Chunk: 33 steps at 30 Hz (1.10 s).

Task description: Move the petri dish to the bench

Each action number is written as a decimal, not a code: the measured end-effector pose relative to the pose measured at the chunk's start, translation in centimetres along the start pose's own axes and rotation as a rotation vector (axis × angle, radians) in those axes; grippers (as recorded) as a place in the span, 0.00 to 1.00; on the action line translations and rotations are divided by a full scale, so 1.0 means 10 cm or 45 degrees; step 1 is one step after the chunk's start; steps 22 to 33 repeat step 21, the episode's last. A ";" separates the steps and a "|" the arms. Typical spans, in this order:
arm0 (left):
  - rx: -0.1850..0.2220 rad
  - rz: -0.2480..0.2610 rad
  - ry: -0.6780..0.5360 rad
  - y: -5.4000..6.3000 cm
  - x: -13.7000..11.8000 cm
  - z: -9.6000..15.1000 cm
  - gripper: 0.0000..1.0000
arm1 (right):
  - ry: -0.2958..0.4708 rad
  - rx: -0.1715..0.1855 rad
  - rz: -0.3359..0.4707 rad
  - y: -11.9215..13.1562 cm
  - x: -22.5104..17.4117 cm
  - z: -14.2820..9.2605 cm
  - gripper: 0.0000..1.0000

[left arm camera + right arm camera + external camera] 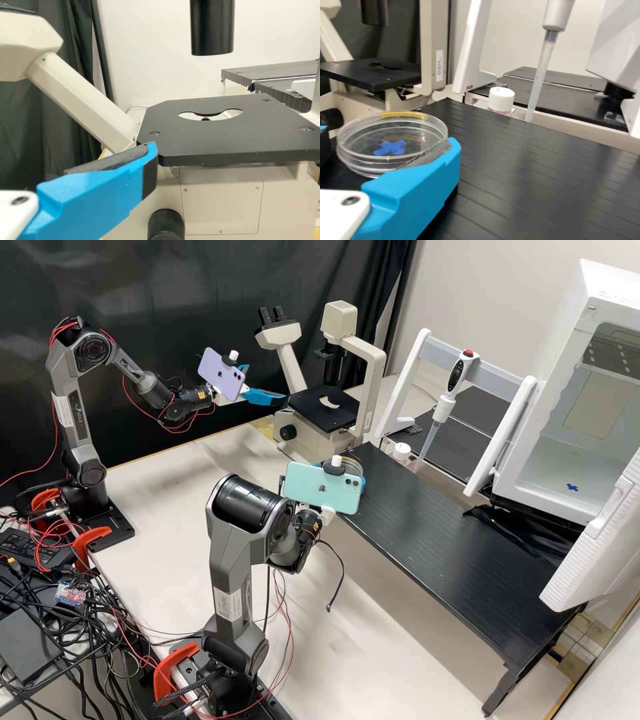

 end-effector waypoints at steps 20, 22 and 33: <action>0.000 0.000 0.000 0.00 0.00 0.00 1.00 | 0.344 0.114 0.594 0.60 -1.03 -0.36 1.00; 0.000 0.000 0.000 0.00 0.00 0.00 1.00 | 0.341 0.125 0.604 0.61 -1.04 -0.35 1.00; 0.000 0.000 0.000 0.00 0.00 0.00 1.00 | 0.341 0.125 0.604 0.61 -1.04 -0.35 1.00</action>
